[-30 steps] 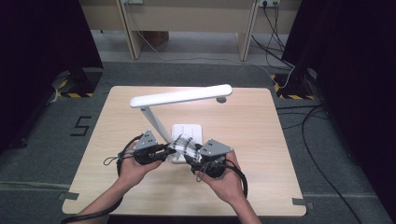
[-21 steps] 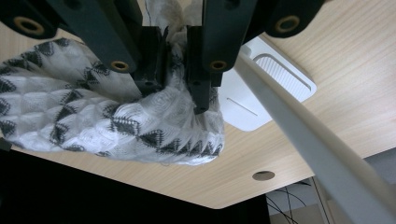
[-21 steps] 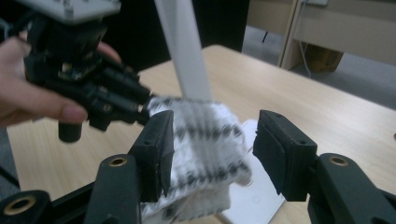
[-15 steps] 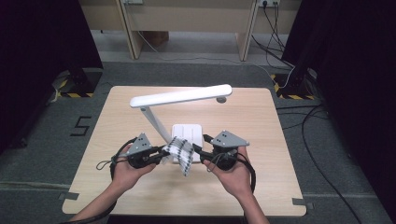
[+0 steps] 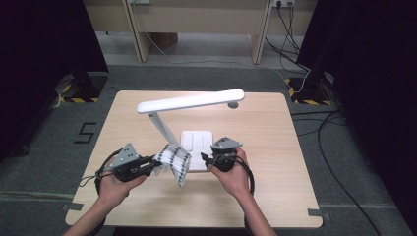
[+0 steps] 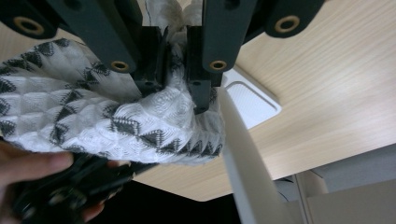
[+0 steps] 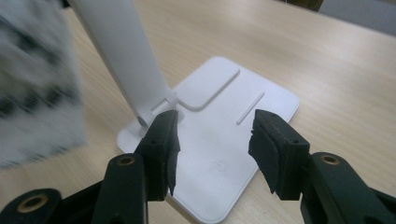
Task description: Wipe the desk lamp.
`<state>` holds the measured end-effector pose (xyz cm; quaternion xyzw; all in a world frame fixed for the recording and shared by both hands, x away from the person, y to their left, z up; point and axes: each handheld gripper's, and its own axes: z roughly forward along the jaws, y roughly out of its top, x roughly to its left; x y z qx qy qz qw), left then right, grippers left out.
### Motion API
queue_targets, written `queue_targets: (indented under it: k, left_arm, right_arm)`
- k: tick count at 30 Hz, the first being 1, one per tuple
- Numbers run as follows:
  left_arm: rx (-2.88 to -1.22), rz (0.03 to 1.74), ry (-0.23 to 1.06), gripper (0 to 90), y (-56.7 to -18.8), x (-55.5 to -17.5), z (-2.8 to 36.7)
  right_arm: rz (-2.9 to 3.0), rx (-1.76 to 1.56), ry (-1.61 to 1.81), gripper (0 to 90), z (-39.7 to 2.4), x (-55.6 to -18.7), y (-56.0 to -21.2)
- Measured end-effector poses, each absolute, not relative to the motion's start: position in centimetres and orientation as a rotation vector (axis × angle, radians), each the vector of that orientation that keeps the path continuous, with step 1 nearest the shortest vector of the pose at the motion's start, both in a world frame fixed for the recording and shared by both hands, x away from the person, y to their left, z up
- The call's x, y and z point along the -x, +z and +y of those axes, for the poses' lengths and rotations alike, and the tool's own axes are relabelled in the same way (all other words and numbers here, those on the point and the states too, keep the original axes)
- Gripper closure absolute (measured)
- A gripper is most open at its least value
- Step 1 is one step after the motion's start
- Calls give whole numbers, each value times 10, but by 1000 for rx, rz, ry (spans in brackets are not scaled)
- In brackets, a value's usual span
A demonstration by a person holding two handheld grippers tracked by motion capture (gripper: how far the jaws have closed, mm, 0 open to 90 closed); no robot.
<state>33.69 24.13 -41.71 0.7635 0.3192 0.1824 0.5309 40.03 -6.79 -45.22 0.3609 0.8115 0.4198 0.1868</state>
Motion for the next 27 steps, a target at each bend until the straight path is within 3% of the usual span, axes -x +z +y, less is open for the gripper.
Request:
queue_targets:
  k: [14,27]
  left_arm:
    - [-1763,826,542,802,-396,-332,287]
    - [-1732,829,605,802,-373,-339,300]
  right_arm:
    - [2349,-1073,1099,470,-46,-421,-502]
    - [2310,-1092,1145,477,-44,-424,-509]
